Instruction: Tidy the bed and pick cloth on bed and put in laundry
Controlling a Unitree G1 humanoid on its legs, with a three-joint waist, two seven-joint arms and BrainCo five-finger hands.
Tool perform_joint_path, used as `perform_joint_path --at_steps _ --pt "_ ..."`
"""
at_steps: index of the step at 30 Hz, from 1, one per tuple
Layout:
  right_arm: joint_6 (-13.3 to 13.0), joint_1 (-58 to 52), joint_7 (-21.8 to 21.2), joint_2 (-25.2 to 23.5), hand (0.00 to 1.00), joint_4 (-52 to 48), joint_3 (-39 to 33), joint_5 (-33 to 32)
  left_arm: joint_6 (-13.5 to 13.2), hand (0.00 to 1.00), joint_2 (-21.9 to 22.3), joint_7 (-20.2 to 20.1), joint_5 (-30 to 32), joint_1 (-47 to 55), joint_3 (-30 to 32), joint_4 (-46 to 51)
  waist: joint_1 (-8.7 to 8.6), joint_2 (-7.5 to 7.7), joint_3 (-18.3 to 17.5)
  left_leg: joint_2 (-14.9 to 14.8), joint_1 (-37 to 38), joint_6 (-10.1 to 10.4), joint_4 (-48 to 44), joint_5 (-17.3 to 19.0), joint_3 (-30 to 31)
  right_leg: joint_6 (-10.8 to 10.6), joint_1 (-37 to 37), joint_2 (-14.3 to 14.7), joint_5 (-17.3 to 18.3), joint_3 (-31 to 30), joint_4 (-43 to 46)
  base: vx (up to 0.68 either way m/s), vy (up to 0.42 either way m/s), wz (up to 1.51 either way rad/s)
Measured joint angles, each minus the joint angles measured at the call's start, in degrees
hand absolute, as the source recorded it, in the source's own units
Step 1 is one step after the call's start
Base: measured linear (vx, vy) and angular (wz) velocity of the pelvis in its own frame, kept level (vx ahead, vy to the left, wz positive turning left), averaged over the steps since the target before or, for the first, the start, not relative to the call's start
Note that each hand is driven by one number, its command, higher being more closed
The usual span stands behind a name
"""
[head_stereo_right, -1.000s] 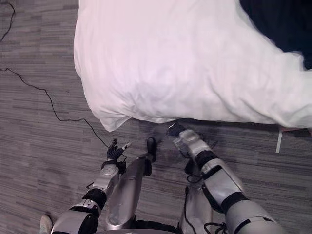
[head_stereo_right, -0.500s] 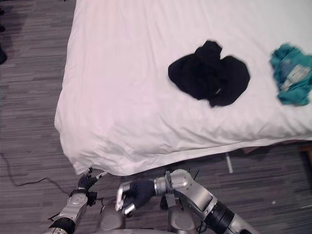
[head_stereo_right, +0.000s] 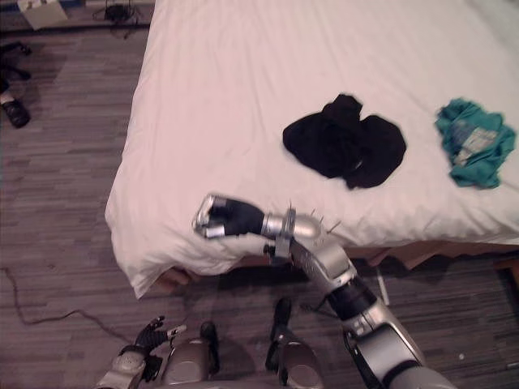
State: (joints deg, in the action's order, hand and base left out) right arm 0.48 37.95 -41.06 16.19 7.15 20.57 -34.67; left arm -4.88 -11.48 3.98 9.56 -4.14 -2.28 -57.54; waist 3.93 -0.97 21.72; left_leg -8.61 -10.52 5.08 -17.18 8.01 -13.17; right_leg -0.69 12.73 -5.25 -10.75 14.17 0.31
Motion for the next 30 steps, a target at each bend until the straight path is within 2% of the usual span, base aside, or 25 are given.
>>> perform_joint_path --at_steps 2,5,7,9,11,14,16,17,18,19,21,22,23,24,26,27,28,29,30 --pt "-1.6 5.3 4.4 0.2 1.0 6.9 -3.1 0.0 -0.9 0.0 0.6 0.7 -1.4 -2.7 -3.0 0.2 0.11 -3.19 1.8 0.7 -5.6 -0.2 -2.6 0.1 0.9 0.1 5.5 -0.9 0.2 0.4 3.1 -0.18 0.023 0.21" --pt "-3.3 10.5 10.5 2.9 1.0 16.5 -7.2 -0.3 -1.4 0.0 1.7 2.7 -4.7 -7.0 -7.1 0.1 0.33 -6.41 4.0 0.8 -13.8 -1.5 -8.4 1.0 2.3 0.7 13.4 -2.1 1.4 0.7 9.6 -0.15 0.018 0.18" --pt "-4.3 10.7 12.9 4.7 1.0 19.7 -9.5 -0.7 -2.1 0.0 2.7 2.9 -5.4 -8.8 -8.0 0.3 0.78 -6.93 4.9 0.9 -16.2 -2.1 -10.5 1.6 2.3 0.7 16.8 -3.1 2.5 0.5 13.5 -0.11 0.046 0.06" --pt "-4.9 10.0 15.6 5.9 1.0 20.6 -12.1 -1.0 -2.6 0.0 4.3 4.1 -6.5 -9.7 -8.4 2.0 1.13 -6.95 5.1 1.5 -19.0 -2.6 -12.5 2.3 1.5 0.6 21.8 -4.8 4.6 -0.9 19.0 -0.1 0.046 -0.04" --pt "-7.3 9.3 18.1 5.6 1.0 20.3 -14.3 -4.5 -3.0 0.0 5.4 5.0 -7.8 -9.6 -8.3 5.8 0.08 -7.11 6.4 1.4 -19.8 -3.1 -15.4 3.7 0.3 0.3 24.6 -6.0 7.5 -2.0 24.4 -0.05 0.011 -0.06" --pt "-9.4 4.9 19.7 5.7 1.0 17.8 -18.5 -8.3 -3.7 0.0 5.5 4.9 -7.9 -9.4 -8.2 8.5 -0.11 -7.06 6.6 0.6 -19.5 -3.0 -18.3 5.8 0.1 0.4 25.0 -5.9 9.9 -2.5 28.0 -0.01 -0.018 -0.12" --pt "-11.5 -1.9 19.8 5.7 1.0 16.3 -24.4 -13.7 -5.3 0.0 5.6 4.8 -7.9 -8.8 -7.9 10.4 -0.37 -6.76 6.8 0.1 -17.7 -2.8 -19.1 6.6 -0.8 0.4 24.2 -5.7 11.2 -3.2 29.7 0.03 -0.027 -0.17" --pt "-11.7 -4.8 19.8 5.5 1.0 16.1 -26.0 -15.3 -5.8 0.0 5.7 4.7 -7.9 -8.2 -7.2 11.1 -0.83 -6.72 6.8 -0.5 -16.8 -2.6 -19.0 6.9 -1.2 0.3 23.5 -5.5 11.4 -3.4 29.6 0.06 -0.032 -0.28" --pt "-12.1 -9.1 19.8 4.5 1.0 15.7 -28.1 -17.3 -6.4 0.0 5.8 4.5 -8.0 -7.0 -5.9 11.5 -2.18 -6.55 6.9 -0.9 -15.1 -2.4 -18.9 7.5 -1.6 0.3 21.9 -4.8 11.6 -3.5 29.0 0.08 0.002 -0.37" --pt "-12.9 -13.6 20.0 3.2 1.0 15.7 -29.8 -19.0 -6.9 0.0 5.7 4.1 -7.9 -5.9 -5.2 11.5 -3.1 -6.18 7.0 -1.6 -13.1 -2.2 -18.4 7.9 -2.1 0.3 19.9 -4.4 11.6 -3.5 27.9 0.12 0.023 -0.5" --pt "-13.8 -27.4 21.4 -1.1 1.0 16.3 -33.5 -21.5 -7.4 0.0 5.6 3.4 -7.8 -3.7 -4.2 12.3 -3.93 -3.97 6.8 -3.1 -7.1 -1.5 -15.2 8.5 -4.6 0.4 15.2 -2.8 11.5 -3.5 24.4 0.13 0.023 -0.62" --pt "-13.8 -30.6 21.4 -2.2 1.0 16.4 -34.2 -22.0 -7.6 0.0 5.6 3.3 -7.6 -3.2 -4.2 12.4 -4.46 -3.57 6.7 -3.4 -6.0 -1.3 -14.4 8.6 -5.0 0.5 14.1 -2.6 11.5 -3.3 23.3 0.18 0.018 -0.6" --pt "-13.7 -38.6 21.0 -4.8 0.0 16.6 -35.5 -23.3 -7.9 0.0 5.5 2.5 -6.8 -2.1 -4.2 12.5 -5.85 -1.92 6.3 -3.8 -3.2 -0.9 -12.1 8.5 -6.3 0.7 11.8 -1.8 10.3 -3.0 20.8 0.13 0.015 -0.36" --pt "-13.7 -39.6 21.0 -5.2 0.0 16.7 -35.5 -23.3 -7.9 0.0 5.5 2.4 -6.6 -2.0 -4.2 12.5 -6.13 -1.75 6.2 -3.9 -2.8 -0.8 -11.8 8.5 -6.6 0.6 11.5 -1.6 10.2 -3.1 20.4 0.2 0.006 -0.53" --pt "-12.7 -48.4 20.4 -8.7 0.0 20.4 -36.1 -23.2 -7.5 0.0 5.5 1.4 -4.8 -0.6 -3.7 12.2 -9.42 0.67 4.7 -4.9 2.6 0.3 -8.3 7.9 -9.4 0.7 7.4 0.5 9.0 -3.7 16.3 0.17 -0.016 -0.6" --pt "-12.1 -49.6 20.3 -9.2 0.0 23.6 -36.3 -23.0 -7.1 0.0 5.5 1.1 -4.1 -0.6 -3.7 11.4 -9.96 1.4 3.9 -5.4 4.6 0.7 -6.9 7.6 -10.9 0.9 6.2 1.3 8.8 -3.8 14.9 0.18 -0.006 -0.95" --pt "-10.7 -50.8 20.1 -9.7 0.0 28.4 -36.6 -22.1 -6.5 0.0 5.6 1.0 -3.2 -0.4 -3.1 10.1 -9.93 2.35 2.5 -6.3 8.0 1.3 -4.7 7.2 -14.5 2.4 4.5 1.2 9.9 0.1 13.4 0.23 0.013 -1.68" --pt "-9.3 -50.8 19.2 -10.4 0.0 33.5 -36.6 -20.6 -5.2 0.0 5.7 1.1 -1.5 0.4 -1.8 8.2 -9.45 3.17 0.9 -7.8 12.3 1.7 -2.7 7.2 -20.5 4.1 2.6 0.2 11.0 8.0 12.6 0.21 0.033 -1.72" --pt "-9.0 -50.8 18.8 -10.7 0.0 34.8 -36.6 -20.2 -4.8 0.0 5.7 1.2 -1.1 0.7 -1.6 7.7 -9.43 3.26 0.7 -8.3 13.5 1.8 -2.5 7.2 -22.2 4.4 1.9 0.0 11.3 10.2 12.4 0.21 0.019 -2.01"
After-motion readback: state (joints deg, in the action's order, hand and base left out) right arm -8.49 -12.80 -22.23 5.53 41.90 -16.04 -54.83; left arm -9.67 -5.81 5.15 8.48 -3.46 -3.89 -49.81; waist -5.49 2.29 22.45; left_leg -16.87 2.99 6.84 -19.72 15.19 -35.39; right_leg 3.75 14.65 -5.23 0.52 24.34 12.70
